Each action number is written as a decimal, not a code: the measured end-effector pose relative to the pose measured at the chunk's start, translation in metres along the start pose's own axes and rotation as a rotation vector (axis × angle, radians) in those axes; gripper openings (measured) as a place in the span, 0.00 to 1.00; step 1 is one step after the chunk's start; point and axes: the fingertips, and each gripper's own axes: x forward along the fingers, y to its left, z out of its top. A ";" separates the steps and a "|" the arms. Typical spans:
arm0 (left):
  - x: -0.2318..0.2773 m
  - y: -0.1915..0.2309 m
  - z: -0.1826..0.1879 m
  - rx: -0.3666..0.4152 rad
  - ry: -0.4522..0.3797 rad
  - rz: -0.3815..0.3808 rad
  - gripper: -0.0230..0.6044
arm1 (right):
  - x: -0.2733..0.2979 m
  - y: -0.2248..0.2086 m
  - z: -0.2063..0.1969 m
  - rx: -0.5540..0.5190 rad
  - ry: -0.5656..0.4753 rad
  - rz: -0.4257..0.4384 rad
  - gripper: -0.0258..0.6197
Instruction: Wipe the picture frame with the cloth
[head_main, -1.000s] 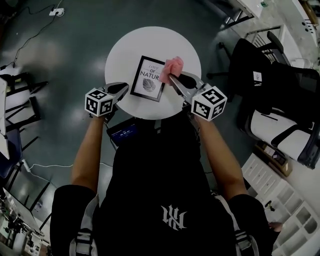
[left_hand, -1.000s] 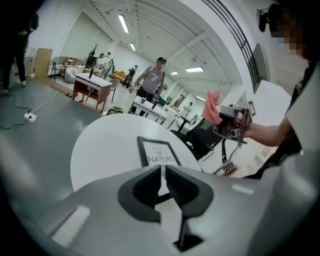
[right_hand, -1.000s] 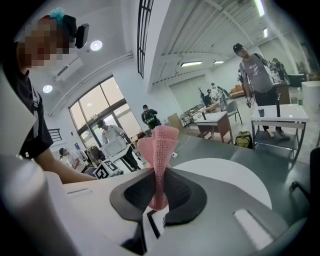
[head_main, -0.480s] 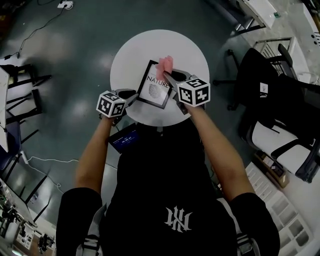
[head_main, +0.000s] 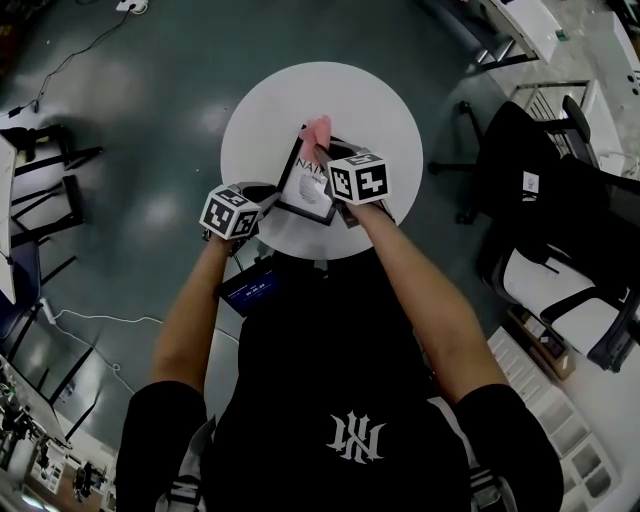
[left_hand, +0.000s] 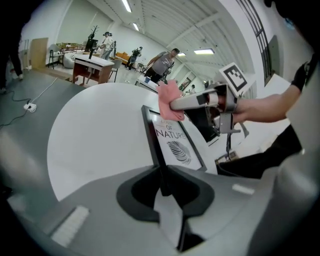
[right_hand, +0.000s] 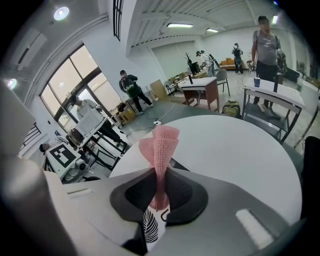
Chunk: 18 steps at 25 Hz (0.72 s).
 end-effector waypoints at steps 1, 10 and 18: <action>0.000 0.000 0.000 -0.001 0.002 -0.002 0.10 | 0.003 0.001 0.000 0.002 0.005 -0.004 0.08; 0.005 0.001 0.000 -0.025 -0.004 -0.027 0.11 | 0.036 0.008 0.007 0.035 0.029 -0.037 0.07; 0.004 0.000 0.000 -0.024 -0.023 -0.021 0.11 | 0.041 -0.007 -0.008 0.061 0.068 -0.114 0.08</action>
